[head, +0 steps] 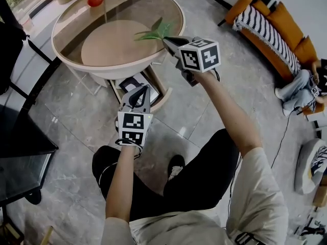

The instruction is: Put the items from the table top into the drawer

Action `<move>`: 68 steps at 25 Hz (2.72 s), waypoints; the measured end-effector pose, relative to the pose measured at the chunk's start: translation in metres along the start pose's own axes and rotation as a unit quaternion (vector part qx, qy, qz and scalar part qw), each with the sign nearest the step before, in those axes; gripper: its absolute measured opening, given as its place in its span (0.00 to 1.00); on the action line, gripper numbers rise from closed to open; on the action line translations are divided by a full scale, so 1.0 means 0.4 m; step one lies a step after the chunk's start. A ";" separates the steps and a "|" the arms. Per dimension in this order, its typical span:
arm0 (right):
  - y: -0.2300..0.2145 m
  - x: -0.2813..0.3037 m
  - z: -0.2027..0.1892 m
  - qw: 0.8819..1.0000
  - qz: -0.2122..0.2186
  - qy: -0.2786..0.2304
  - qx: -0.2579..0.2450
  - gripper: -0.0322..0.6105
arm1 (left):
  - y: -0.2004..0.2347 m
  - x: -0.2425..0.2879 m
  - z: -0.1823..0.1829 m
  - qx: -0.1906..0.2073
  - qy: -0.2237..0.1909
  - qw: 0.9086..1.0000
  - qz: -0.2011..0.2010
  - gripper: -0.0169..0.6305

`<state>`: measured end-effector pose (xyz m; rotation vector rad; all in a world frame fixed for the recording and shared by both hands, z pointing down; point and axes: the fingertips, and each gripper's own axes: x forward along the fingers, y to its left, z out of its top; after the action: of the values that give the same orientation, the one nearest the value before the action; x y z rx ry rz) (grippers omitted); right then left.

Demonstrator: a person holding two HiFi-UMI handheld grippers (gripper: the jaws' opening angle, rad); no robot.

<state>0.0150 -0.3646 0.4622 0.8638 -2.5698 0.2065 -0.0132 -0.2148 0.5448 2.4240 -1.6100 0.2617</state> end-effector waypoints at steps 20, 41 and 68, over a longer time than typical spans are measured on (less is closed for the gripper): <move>0.307 -0.148 -0.272 0.984 0.168 0.051 -0.013 0.11 | 0.140 -0.126 -0.132 -0.037 0.029 0.998 0.053 0.06; 0.244 0.237 -0.685 0.973 0.103 0.207 -0.024 0.11 | 0.166 -0.160 -0.188 -0.046 0.051 0.995 0.078 0.06; 0.243 0.081 -0.659 0.992 0.082 0.097 0.001 0.10 | 0.081 0.003 -0.249 -0.033 0.086 0.995 0.048 0.06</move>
<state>0.0230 -0.2344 0.7130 0.5998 -2.4566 0.3262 -0.0455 -0.2002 0.6433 2.2120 -1.6333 0.4141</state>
